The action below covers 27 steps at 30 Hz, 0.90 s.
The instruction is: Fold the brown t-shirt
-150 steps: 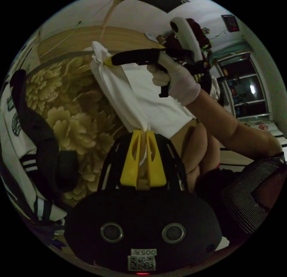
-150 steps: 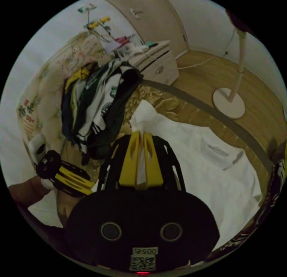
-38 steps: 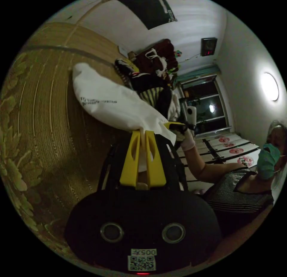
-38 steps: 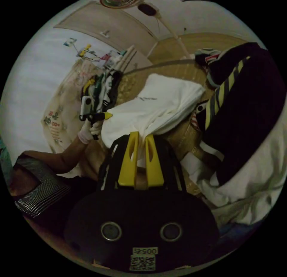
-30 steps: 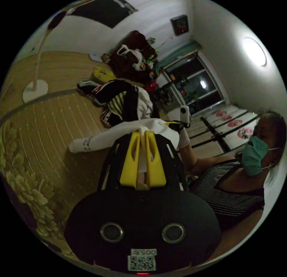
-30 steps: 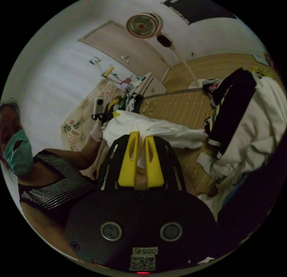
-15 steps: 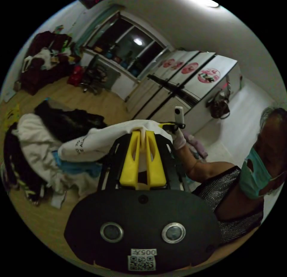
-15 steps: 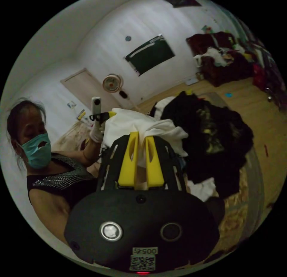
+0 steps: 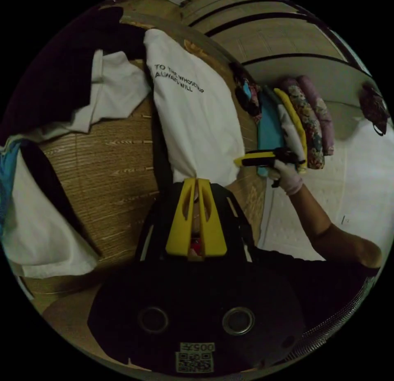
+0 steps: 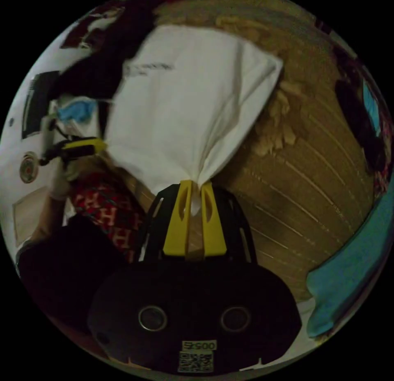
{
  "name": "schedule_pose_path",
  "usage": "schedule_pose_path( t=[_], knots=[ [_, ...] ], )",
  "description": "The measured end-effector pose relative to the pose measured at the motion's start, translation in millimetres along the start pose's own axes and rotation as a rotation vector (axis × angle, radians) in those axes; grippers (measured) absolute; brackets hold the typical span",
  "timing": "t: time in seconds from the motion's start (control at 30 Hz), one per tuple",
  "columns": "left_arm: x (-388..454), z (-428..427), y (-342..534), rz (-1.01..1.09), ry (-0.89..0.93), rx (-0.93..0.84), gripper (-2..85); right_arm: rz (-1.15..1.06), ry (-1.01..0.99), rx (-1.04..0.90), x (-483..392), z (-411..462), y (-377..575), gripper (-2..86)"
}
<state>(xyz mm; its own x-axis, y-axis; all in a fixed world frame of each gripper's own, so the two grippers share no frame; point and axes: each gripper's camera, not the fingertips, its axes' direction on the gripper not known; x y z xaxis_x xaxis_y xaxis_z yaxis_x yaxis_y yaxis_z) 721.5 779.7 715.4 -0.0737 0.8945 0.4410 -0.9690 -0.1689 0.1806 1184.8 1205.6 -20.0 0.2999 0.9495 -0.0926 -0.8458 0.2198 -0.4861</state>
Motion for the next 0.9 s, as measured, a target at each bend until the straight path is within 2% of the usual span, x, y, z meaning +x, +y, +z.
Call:
schedule_pose_path(
  t=[0.27, 0.37, 0.47, 0.57, 0.73, 0.9],
  knots=[
    [99, -83, 15, 0.093, -0.151, 0.303, -0.6, -0.076, -0.069, -0.057, 57, -36, -15, 3.4],
    [123, -113, 33, 0.064, -0.227, 0.405, -0.6, -0.011, -0.031, 0.051, 77, -69, -18, 1.5],
    [138, -142, 54, 0.004, -0.291, 0.493, -0.6, -0.097, -0.104, 0.247, 61, -106, -36, 0.5],
    [149, -171, 73, -0.071, -0.312, 0.573, -0.4, -0.302, -0.104, 0.354, 1, -123, -76, 2.4],
    [164, -225, 96, -0.189, -0.386, 0.678, 1.2, -0.689, -0.158, 0.481, -143, -134, -148, 10.8],
    [182, -294, 115, -0.27, -0.493, 0.765, 5.6, -0.882, -0.079, 0.571, -250, -142, -193, 14.2]
  ],
)
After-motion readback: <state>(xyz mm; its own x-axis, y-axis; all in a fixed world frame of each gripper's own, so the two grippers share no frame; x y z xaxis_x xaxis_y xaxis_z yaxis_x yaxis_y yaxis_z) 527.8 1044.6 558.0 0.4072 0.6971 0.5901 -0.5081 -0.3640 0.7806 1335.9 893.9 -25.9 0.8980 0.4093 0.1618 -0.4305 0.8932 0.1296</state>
